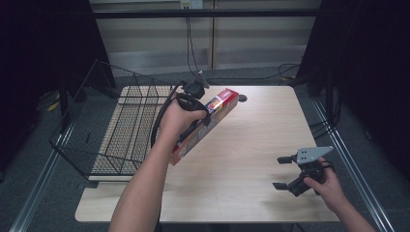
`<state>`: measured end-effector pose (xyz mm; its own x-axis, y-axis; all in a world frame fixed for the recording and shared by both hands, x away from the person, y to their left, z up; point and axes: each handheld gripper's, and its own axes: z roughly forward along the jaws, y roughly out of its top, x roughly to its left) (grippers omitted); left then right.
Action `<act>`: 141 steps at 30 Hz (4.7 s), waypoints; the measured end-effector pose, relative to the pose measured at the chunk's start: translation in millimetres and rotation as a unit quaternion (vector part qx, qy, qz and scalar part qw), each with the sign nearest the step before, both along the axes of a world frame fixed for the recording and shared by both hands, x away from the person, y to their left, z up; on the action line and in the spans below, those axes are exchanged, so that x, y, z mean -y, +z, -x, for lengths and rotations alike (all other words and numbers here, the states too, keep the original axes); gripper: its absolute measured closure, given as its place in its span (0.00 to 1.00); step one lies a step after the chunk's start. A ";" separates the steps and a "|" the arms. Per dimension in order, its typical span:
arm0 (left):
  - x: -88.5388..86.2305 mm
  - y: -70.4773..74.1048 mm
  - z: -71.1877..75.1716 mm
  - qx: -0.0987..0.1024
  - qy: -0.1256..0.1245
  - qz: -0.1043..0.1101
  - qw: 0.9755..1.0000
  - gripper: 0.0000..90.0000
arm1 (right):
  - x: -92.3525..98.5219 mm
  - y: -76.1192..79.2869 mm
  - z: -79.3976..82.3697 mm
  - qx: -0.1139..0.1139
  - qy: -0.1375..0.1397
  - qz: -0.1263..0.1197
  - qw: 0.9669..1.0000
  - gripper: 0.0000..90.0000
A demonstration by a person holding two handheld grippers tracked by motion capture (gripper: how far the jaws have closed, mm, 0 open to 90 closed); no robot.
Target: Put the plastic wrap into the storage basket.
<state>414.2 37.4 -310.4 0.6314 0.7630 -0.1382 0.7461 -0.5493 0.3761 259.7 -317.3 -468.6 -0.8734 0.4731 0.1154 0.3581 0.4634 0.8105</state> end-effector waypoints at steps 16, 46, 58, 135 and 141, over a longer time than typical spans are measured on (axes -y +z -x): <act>-24.7 15.4 1.2 0.001 0.024 -0.006 1.000 0.51 | 0.1 0.4 0.3 -0.001 0.000 0.000 1.000 0.04; -63.9 39.4 3.2 0.012 0.071 -0.016 0.997 0.51 | -0.4 0.5 0.4 0.001 -0.002 0.001 1.000 0.04; -83.6 45.7 3.9 0.012 0.099 -0.019 0.995 0.51 | -1.3 -0.7 -0.1 -0.002 0.000 0.002 1.000 0.04; -190.9 83.5 20.1 0.031 0.236 -0.027 0.971 0.50 | -1.3 -1.4 -1.4 -0.004 -0.002 0.001 1.000 0.03; -198.7 83.3 21.6 0.030 0.247 -0.026 0.968 0.50 | -1.5 -1.4 -1.4 -0.004 -0.002 0.001 1.000 0.03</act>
